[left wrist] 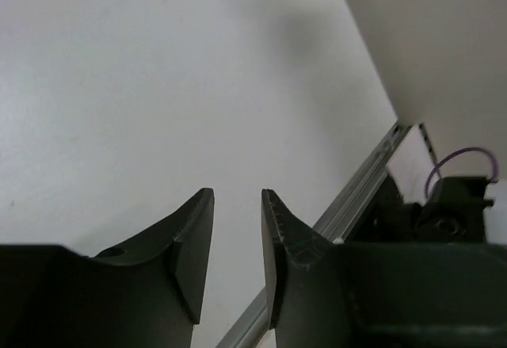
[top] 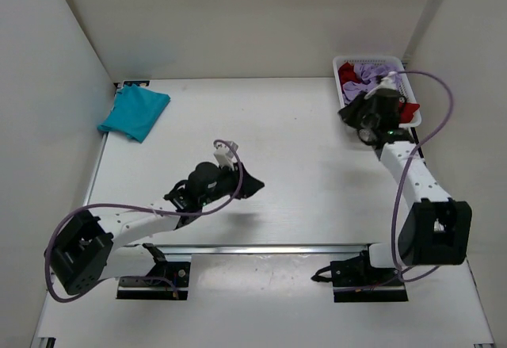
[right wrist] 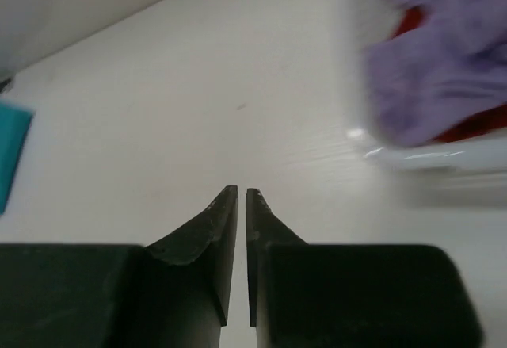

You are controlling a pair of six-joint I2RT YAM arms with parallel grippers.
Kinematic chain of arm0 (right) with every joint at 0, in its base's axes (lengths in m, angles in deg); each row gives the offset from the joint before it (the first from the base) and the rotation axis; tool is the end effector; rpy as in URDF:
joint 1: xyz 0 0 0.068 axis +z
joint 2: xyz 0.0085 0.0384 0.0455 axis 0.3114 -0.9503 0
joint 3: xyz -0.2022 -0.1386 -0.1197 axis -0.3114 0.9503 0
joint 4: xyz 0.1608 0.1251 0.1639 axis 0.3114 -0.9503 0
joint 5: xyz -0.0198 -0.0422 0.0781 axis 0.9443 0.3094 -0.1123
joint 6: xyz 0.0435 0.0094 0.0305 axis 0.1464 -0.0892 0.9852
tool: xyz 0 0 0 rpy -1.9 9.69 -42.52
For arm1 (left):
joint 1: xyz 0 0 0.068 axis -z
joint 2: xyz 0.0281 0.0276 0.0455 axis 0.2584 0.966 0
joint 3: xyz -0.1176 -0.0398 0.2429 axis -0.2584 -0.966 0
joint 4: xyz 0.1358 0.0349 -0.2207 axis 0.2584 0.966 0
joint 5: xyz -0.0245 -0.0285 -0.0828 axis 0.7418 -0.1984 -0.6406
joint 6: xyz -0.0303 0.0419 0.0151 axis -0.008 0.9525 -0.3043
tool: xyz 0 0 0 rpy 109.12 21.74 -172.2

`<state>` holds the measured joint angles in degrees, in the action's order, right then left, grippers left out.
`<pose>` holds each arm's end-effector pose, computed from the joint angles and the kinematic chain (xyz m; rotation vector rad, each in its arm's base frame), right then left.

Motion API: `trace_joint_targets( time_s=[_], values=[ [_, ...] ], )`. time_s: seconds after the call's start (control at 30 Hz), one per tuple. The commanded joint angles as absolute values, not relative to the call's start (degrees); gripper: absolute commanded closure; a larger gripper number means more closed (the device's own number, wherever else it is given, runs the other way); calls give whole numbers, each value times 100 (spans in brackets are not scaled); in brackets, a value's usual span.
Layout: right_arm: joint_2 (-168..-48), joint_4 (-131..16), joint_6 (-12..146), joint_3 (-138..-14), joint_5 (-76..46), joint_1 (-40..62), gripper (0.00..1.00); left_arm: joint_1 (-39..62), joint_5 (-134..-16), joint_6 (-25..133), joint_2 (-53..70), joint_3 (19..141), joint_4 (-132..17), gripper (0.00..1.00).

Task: Fold and stack the t-shirts
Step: Grab crumpled tshirt from bin with the right arm

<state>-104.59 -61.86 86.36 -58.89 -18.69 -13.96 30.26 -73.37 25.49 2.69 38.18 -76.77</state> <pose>0.3128 0.0298 0.3043 0.2606 2.0047 0.5350 0.1802 -0.1876 0.2192 0.1864 2.0278 -1.0934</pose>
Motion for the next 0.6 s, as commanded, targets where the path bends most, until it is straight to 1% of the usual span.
trace_joint_targets(
  time_s=[0.0, 0.03, 0.1, 0.13, 0.2, 0.23, 0.33, 0.43, 0.57],
  values=[
    [-11053, -6463, 8496, -6384, -1471, -2365, 90, 3133, -7606, 2648, 99, 3184, -7667, 58],
    [-11333, -6506, 8478, -6663, -1296, -2577, 87, 3212, -7754, 2613, 46, 3087, -7754, 56],
    [-11835, -6559, 8320, -7113, -1154, -2850, 70, 3353, -7843, 2603, -50, 2832, -7887, 54],
    [-12176, -6655, 8276, -7427, -1310, -3017, 66, 3389, -7887, 2603, -129, 2770, -7905, 51],
    [-12644, -6708, 8205, -7842, -1487, -3220, 54, 3389, -7905, 2577, -235, 2525, -7983, 50],
    [-12924, -6848, 8144, -8105, -1627, -3342, 51, 3319, -7992, 2525, -322, 2454, -8106, 49],
    [-13408, -6840, 8100, -8492, -2110, -3475, 47, 3038, -8185, 2454, -376, 2146, -8335, 48],
    [-13717, -6753, 8038, -8634, -2226, -3458, 44, 2854, -8212, 2542, -367, 2145, -8274, 48],
    [-14147, -6770, 8003, -9081, -2313, -3475, 45, 2756, -8292, 2577, -288, 2215, -8265, 49]
  ],
)
